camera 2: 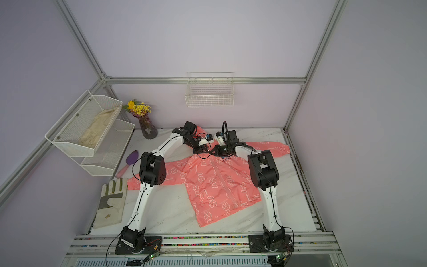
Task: Unzip the jacket
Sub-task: Unzip the zipper on the jacket.
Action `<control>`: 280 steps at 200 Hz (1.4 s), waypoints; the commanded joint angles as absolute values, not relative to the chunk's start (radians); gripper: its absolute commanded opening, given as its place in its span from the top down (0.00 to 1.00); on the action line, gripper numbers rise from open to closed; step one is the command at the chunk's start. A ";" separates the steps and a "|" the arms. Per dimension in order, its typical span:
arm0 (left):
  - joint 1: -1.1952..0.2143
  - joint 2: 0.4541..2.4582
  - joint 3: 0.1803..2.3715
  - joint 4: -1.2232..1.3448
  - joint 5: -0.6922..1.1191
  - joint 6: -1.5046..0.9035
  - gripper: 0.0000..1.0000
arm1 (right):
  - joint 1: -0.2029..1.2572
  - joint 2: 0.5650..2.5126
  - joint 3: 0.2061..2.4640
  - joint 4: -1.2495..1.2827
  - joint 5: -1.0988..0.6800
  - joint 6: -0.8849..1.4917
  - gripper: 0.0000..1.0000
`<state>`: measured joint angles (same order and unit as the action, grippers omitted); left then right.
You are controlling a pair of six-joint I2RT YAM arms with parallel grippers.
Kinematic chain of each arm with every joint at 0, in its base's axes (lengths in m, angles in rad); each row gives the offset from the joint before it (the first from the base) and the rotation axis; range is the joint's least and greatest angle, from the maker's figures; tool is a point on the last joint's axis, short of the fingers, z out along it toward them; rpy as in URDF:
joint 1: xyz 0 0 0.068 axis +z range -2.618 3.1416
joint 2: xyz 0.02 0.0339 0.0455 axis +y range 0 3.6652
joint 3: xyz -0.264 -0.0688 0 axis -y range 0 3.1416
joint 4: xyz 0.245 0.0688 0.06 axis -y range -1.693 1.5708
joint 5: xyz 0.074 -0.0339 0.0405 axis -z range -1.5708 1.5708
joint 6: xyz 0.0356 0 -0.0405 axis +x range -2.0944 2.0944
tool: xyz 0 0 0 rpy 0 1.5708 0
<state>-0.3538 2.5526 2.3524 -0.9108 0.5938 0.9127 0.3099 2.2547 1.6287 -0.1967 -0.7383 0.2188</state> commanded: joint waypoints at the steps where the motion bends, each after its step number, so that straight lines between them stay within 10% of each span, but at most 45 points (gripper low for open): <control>1: -0.348 2.535 2.329 -0.926 0.613 0.929 0.70 | 0.315 2.202 1.641 -0.219 -0.767 0.193 1.00; 66: -0.336 2.497 2.318 -0.926 0.675 0.914 1.00 | 0.315 2.219 1.652 -0.231 -0.750 0.200 1.00; 280: -0.268 2.445 2.301 -0.707 0.662 0.580 1.00 | 0.316 2.197 1.460 -0.232 -0.594 0.339 1.00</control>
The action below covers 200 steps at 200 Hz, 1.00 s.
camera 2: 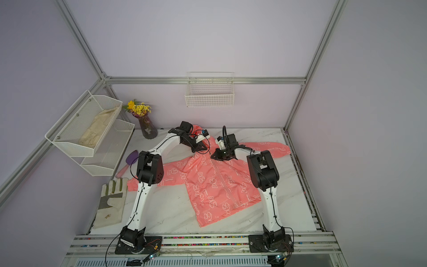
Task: Unzip the jacket
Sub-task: Unzip the zipper on the jacket.
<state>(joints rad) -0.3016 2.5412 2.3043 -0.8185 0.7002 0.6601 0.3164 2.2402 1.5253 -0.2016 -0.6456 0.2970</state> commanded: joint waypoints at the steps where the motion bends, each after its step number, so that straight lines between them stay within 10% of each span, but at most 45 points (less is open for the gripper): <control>1: -0.267 2.446 2.300 -0.704 0.660 0.578 1.00 | 0.316 2.196 1.458 -0.232 -0.595 0.340 1.00; 200: -0.271 2.479 2.183 -0.467 0.336 0.557 1.00 | 0.356 1.465 0.746 -0.681 -0.398 0.683 1.00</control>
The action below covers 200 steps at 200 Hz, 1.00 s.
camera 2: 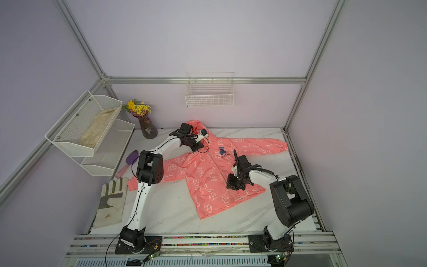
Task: Unzip the jacket
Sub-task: Unzip the zipper on the jacket.
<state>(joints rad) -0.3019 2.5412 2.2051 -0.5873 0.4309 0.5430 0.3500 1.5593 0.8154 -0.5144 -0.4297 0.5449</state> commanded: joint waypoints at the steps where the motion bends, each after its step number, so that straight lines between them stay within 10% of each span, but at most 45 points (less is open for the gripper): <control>1: -0.271 2.479 2.182 -0.465 0.336 0.557 1.00 | 0.355 1.462 0.743 -0.684 -0.399 0.687 1.00; 93: -0.293 2.438 2.093 -0.413 0.360 0.631 1.00 | 0.324 1.358 0.699 -0.851 -0.355 0.774 1.00; 107: -0.299 2.396 2.029 -0.349 0.356 0.622 0.58 | 0.324 1.365 0.728 -0.854 -0.363 0.757 0.99; 116: -0.301 2.355 1.972 -0.292 0.348 0.607 0.34 | 0.324 1.387 0.752 -0.860 -0.380 0.733 0.76; 121: -0.301 2.330 1.937 -0.251 0.347 0.598 0.02 | 0.323 1.395 0.768 -0.865 -0.383 0.721 0.67; 155: -0.309 2.077 1.616 0.108 0.262 0.446 0.00 | 0.322 1.383 0.894 -0.868 -0.329 0.639 0.42; 200: -0.356 1.786 1.438 0.002 -0.111 -0.089 0.00 | 0.322 1.502 1.023 -0.724 -0.289 0.529 0.48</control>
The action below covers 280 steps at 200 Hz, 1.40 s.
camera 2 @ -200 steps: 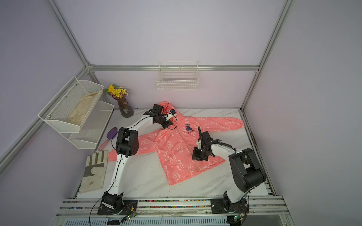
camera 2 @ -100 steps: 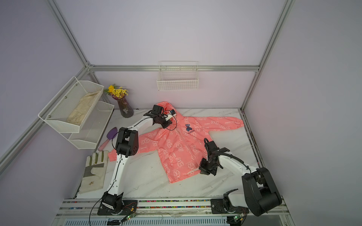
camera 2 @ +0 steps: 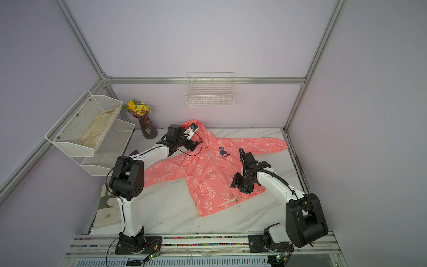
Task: Unzip the jacket
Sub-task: Unzip the zipper on the jacket, then smooth out the jacket at the center of the board.
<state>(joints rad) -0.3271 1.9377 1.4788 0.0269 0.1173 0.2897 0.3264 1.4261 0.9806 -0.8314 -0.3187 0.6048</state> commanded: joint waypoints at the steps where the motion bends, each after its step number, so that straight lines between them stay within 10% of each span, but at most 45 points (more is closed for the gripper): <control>1: -0.356 1.780 1.437 -0.017 -0.110 -0.105 0.00 | 0.321 1.507 1.024 -0.717 -0.289 0.527 0.48; 38: -0.439 1.650 1.158 -0.130 -0.069 -0.471 0.01 | 0.319 1.715 1.073 -0.500 -0.336 0.508 0.73; 112: -0.525 1.804 1.063 -0.172 -0.040 -0.682 0.33 | 0.185 1.757 0.810 -0.227 -0.454 0.632 1.00; 201: -0.380 2.059 1.267 -0.136 0.127 -0.575 0.46 | 0.508 1.608 0.747 -0.144 -0.343 0.811 0.96; 280: -0.391 1.902 1.123 -0.063 0.034 -0.599 0.47 | 0.054 1.893 1.154 -0.217 -0.475 0.617 0.91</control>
<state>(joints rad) -0.3878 2.0056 1.2270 -0.0528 0.1032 -0.5972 0.1421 1.7756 1.1084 -0.1513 -0.4290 0.6746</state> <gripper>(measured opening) 0.533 0.088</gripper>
